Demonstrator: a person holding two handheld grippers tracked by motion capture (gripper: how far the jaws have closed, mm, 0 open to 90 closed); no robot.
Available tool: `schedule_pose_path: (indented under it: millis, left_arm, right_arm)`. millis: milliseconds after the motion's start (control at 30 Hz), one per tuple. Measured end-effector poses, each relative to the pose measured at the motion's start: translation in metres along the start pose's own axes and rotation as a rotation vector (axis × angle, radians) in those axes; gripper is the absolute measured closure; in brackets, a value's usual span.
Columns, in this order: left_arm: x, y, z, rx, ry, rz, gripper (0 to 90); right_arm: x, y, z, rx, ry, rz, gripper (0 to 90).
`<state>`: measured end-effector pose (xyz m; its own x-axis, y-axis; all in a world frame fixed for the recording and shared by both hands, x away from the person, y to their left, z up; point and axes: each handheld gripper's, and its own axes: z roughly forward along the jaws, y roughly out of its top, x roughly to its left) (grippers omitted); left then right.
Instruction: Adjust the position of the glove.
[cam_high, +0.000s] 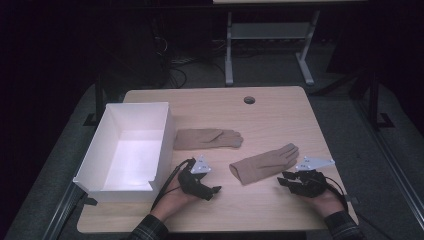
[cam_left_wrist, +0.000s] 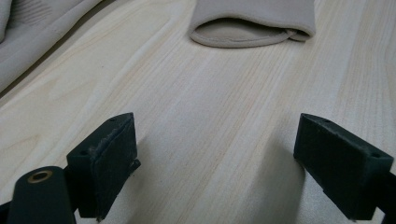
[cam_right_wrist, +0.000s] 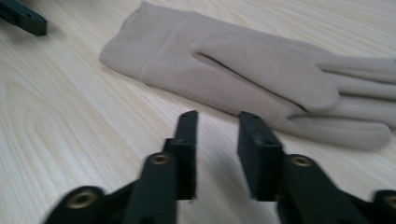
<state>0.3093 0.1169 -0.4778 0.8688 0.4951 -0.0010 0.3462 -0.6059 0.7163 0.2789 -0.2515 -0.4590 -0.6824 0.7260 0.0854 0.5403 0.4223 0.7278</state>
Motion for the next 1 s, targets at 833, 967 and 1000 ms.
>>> schedule_pose_path:
  millis: [833, 967, 1000]
  left_arm:
    - [-0.001, 0.0, 0.0, -0.008, -0.001, -0.009, 12.5]
    - [0.0, 0.0, 0.0, -0.004, 0.0, -0.006, 12.5]
    - [-0.001, 0.0, 0.0, -0.007, 0.001, -0.009, 12.5]
  right_arm:
    - [0.02, 0.037, 0.022, -0.04, 0.101, -0.064, 89.9]
    - [0.026, 0.043, 0.032, -0.033, 0.116, -0.078, 89.9]
    - [0.029, 0.046, 0.038, -0.031, 0.123, -0.096, 89.9]
